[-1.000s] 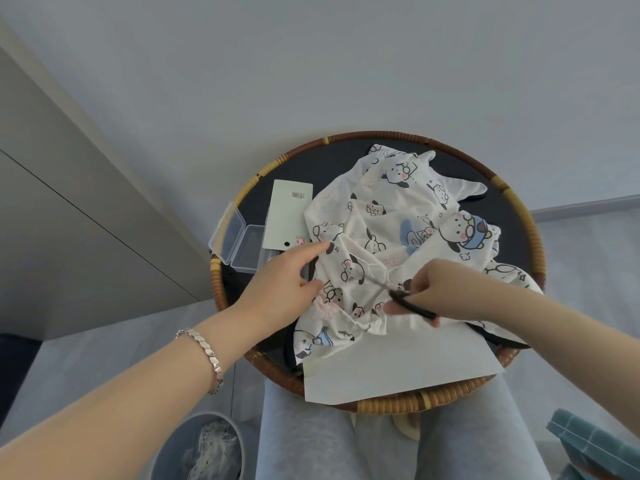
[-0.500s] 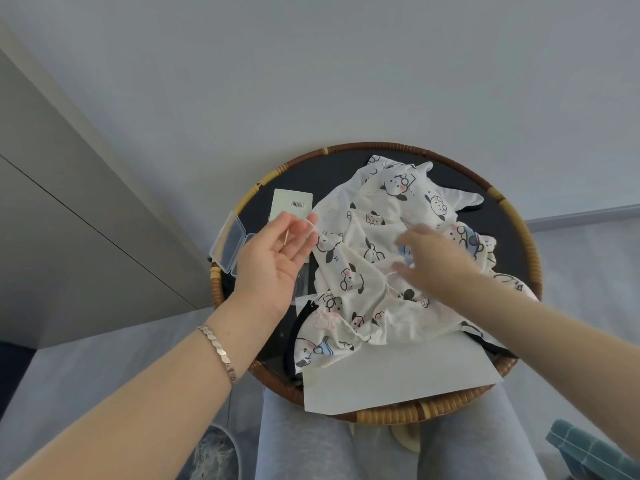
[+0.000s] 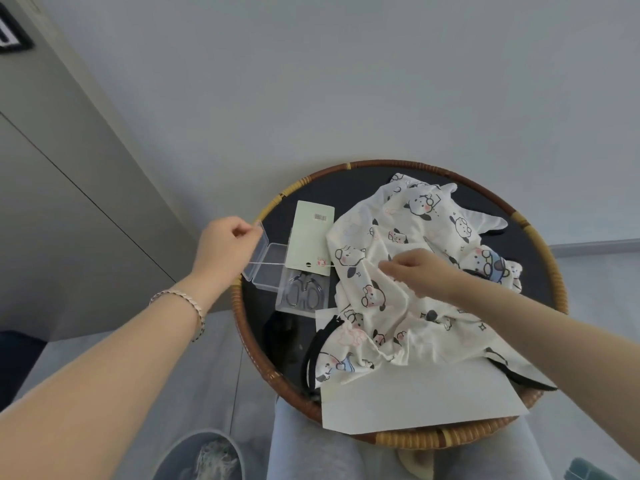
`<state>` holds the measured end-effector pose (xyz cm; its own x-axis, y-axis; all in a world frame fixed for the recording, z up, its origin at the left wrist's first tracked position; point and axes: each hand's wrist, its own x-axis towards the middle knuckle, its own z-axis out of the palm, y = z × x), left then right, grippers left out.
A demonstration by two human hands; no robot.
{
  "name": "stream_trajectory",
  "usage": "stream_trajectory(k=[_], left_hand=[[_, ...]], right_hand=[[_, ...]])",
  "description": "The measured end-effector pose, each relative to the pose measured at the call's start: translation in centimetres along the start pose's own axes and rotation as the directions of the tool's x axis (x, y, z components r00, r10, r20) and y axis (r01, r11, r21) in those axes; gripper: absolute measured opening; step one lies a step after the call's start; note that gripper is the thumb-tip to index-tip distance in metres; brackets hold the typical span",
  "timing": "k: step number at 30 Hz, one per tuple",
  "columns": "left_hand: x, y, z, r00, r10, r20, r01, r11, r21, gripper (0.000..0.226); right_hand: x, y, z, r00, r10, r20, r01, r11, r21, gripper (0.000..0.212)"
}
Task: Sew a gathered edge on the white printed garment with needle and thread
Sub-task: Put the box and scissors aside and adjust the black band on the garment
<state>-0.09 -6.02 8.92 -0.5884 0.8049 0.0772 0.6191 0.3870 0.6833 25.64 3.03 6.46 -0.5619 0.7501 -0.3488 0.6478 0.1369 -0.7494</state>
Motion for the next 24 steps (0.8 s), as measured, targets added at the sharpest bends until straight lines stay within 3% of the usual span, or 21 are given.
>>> stream_trajectory(k=[2,4,6,8,11,17,19,21,24], left_hand=[[0.2,-0.7,-0.4,0.992,0.088,0.089,-0.104,0.975,0.195,0.022],[0.2,-0.7,-0.7,0.979,0.113,0.172,-0.155,0.954,0.256,0.024],[0.1,0.1,-0.7,0.965,0.103,0.242,-0.139,0.980,0.139,0.024],[-0.1,1.2,-0.4,0.948,0.050,0.315,-0.020,0.995,-0.099,0.022],[0.0,2.8,0.2,0.906,0.061,0.420,0.056,0.964,-0.260,0.023],[0.7,3.7,0.7,0.850,0.087,0.519,0.174,0.884,-0.434,0.016],[0.7,3.4,0.9,0.854,0.079,0.515,0.157,0.903,-0.399,0.012],[0.6,2.9,0.8,0.866,0.067,0.496,0.117,0.937,-0.330,0.014],[0.7,2.2,0.7,0.890,0.041,0.455,0.084,0.964,-0.253,0.014]], right_hand=[[0.5,-1.3,0.0,0.997,0.002,-0.080,0.008,0.993,0.117,0.040],[1.3,-3.5,0.2,0.990,0.012,-0.140,0.031,0.953,0.302,0.039],[2.2,-6.0,0.3,0.987,0.046,-0.152,0.042,0.849,0.526,0.041],[3.0,-8.6,0.7,0.994,0.076,-0.075,0.001,0.692,0.722,0.043],[4.1,-12.0,1.6,0.998,0.041,0.038,-0.054,0.548,0.835,0.044],[5.4,-15.4,2.9,0.999,0.022,0.024,-0.032,0.540,0.841,0.040],[5.6,-15.7,2.9,0.999,0.029,0.027,-0.039,0.549,0.835,0.039],[5.7,-15.5,2.8,1.000,0.021,0.003,-0.016,0.631,0.776,0.038],[5.7,-14.4,2.6,0.994,-0.015,-0.112,0.072,0.847,0.527,0.035]])
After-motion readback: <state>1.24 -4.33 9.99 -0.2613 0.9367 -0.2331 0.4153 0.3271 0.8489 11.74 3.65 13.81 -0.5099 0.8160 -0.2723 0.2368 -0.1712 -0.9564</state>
